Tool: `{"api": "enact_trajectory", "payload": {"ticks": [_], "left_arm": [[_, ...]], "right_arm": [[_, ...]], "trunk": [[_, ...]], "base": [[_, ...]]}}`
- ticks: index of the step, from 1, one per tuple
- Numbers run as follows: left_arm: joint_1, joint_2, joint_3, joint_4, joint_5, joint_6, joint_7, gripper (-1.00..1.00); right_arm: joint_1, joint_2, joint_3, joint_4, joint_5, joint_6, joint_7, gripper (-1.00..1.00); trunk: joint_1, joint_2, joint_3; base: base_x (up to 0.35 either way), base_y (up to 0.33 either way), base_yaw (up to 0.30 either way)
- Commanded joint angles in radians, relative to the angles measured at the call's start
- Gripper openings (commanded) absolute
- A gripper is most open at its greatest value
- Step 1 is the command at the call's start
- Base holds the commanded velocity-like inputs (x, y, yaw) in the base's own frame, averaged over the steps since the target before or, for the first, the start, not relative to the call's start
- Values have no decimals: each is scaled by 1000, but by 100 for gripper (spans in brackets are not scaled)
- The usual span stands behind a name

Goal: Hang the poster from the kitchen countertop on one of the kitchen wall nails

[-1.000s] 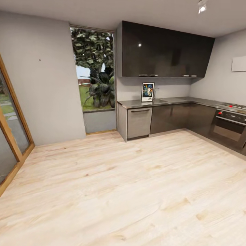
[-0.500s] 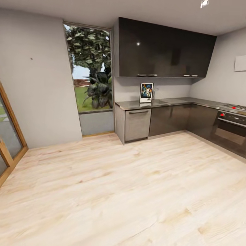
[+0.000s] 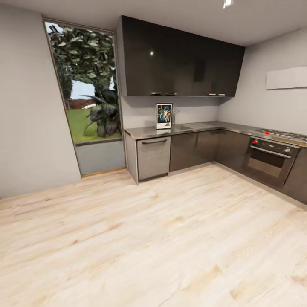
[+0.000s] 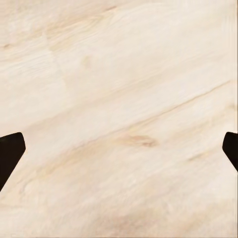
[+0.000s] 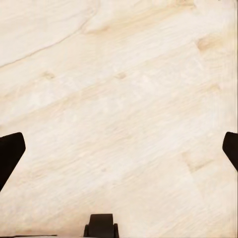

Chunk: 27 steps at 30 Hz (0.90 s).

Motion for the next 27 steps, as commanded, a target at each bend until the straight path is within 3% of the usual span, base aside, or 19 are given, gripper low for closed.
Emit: {"api": "enact_trajectory", "payload": {"ticks": [1,27], "left_arm": [[1,0,1,-2,0,0,1,100],[1,0,1,-2,0,0,0,100]], "right_arm": [[-1,0,0,1,0,-3,0,100],[-1,3,7,3,4,-2,1,100]], "trunk": [[1,0,-1],[1,0,-1]], "base": [[285,-213,-173],[284,-210,-18]]}}
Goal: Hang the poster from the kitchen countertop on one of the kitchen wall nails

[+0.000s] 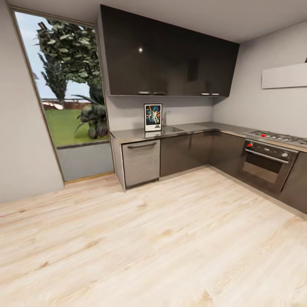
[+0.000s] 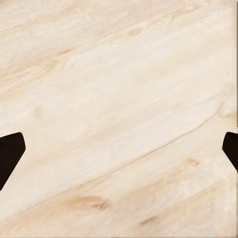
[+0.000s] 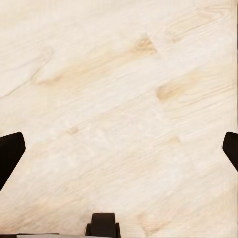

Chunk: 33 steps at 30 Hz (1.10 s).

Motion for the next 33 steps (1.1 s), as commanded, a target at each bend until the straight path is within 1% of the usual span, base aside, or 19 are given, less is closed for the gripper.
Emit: {"api": "enact_trajectory", "payload": {"ticks": [1,33], "left_arm": [[0,0,1,-2,0,0,0,100],[0,0,1,-1,0,0,0,100]], "right_arm": [[-1,0,0,1,1,-3,0,100],[-1,0,-1,1,0,-3,0,100]], "trunk": [[1,0,-1],[1,0,-1]], "base": [[285,-193,0],[303,-159,0]]}}
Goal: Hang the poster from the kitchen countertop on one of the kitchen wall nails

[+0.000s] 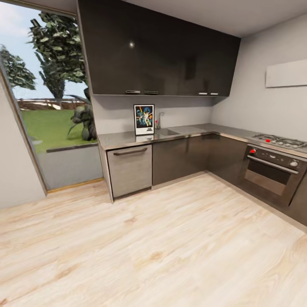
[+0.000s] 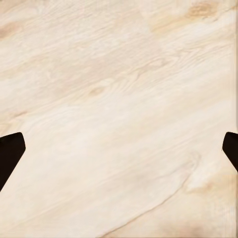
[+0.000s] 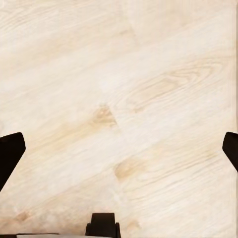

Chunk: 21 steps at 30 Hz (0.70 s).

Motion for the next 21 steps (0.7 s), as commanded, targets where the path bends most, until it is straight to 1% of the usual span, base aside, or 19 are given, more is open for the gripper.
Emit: {"api": "enact_trajectory", "payload": {"ticks": [1,6,11,16,21], "left_arm": [[0,0,0,-2,0,0,0,100],[0,0,0,-2,-1,0,0,100],[1,0,0,-2,-1,0,0,100],[0,0,0,-2,-1,0,0,100],[0,0,0,-2,-1,0,0,100]], "right_arm": [[-1,0,0,1,1,-3,0,100],[-1,0,0,1,1,-3,0,100],[-1,0,0,1,1,-3,0,100],[-1,0,0,1,1,-3,0,100],[-1,0,0,1,1,-3,0,100]], "trunk": [[1,0,-1],[1,0,-1],[1,0,-1],[1,0,-1],[1,0,-1]], "base": [[307,-170,0],[305,-181,10],[291,-205,87],[276,-223,164],[265,-238,252]]}}
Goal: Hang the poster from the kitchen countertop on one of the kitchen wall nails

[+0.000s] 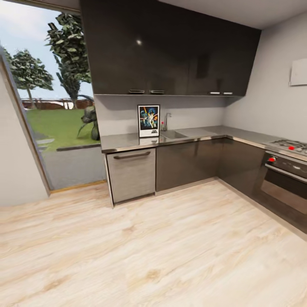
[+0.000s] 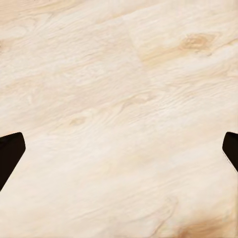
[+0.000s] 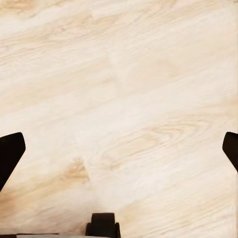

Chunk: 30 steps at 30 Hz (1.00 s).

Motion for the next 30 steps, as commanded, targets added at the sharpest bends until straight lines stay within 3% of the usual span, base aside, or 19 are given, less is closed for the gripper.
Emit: {"api": "enact_trajectory", "payload": {"ticks": [1,11,30], "left_arm": [[0,0,1,-2,0,0,0,100],[0,0,1,-1,0,0,1,100],[1,0,1,-1,0,-1,2,100]], "right_arm": [[-1,0,0,1,1,-3,0,100],[-1,0,0,1,0,-3,-1,100],[-1,-2,-2,1,-1,-3,-2,100]], "trunk": [[0,0,-1],[0,0,-1],[0,0,-1]], "base": [[262,-242,268],[255,-248,231],[237,-263,12]]}}
